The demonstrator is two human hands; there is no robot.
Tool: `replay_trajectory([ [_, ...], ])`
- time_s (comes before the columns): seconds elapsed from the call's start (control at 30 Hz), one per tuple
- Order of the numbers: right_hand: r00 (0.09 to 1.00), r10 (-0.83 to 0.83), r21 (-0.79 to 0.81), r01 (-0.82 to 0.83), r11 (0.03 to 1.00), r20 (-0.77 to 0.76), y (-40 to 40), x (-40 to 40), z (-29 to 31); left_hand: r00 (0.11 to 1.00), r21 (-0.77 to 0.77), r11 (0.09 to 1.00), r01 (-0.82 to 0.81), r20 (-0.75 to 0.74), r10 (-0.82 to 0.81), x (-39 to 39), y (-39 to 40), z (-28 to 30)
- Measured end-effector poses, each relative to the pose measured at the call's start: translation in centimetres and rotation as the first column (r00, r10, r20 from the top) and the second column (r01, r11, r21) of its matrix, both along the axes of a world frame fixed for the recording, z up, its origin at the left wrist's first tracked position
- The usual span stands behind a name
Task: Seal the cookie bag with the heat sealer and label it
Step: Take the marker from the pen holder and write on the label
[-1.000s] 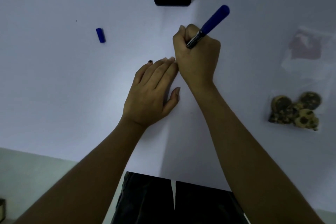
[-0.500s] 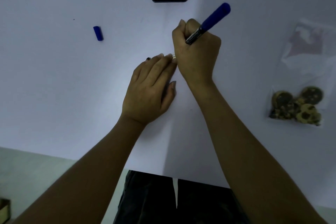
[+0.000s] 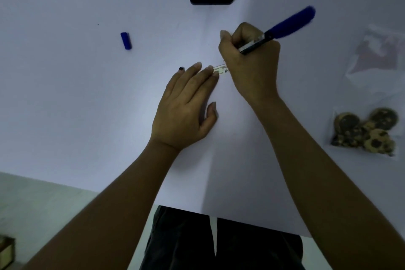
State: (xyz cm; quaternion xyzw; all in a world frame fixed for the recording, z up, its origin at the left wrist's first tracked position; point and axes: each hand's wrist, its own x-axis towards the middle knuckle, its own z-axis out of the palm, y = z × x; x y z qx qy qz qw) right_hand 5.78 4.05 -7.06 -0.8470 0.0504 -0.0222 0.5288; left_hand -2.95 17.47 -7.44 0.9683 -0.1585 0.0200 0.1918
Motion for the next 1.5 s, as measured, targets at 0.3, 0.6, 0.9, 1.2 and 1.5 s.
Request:
replay_trajectory([
  [0.3, 0.996, -0.012, -0.106, 0.022, 0.994, 0.091, 0.4, -0.6, -0.4, 1.0, 0.0, 1.0, -0.003, -0.007, 0.003, 0.0, 0.1, -0.1],
  [0.6, 0.998, -0.005, -0.075, 0.009, 0.997, 0.057, 0.1, -0.8, -0.7, 1.0, -0.004, 1.0, -0.004, -0.002, 0.004, -0.1, -0.2, 0.0],
  [0.9, 0.997, -0.013, -0.111, 0.021, 0.994, 0.074, 0.2, -1.0, -0.9, 1.0, 0.006, 1.0, -0.004, 0.014, 0.004, -0.1, -0.1, 0.0],
  [1.2, 0.992, -0.055, -0.107, 0.067, 0.992, 0.11, 0.2, -0.9, -0.7, 1.0, 0.002, 1.0, -0.007, 0.025, 0.007, -0.1, -0.1, 0.0],
  [1.5, 0.972, -0.176, 0.005, 0.178, 0.984, 0.157, 0.0, -0.9, -0.6, 0.999, 0.003, 1.0, -0.014, 0.031, 0.014, -0.2, -0.1, -0.1],
])
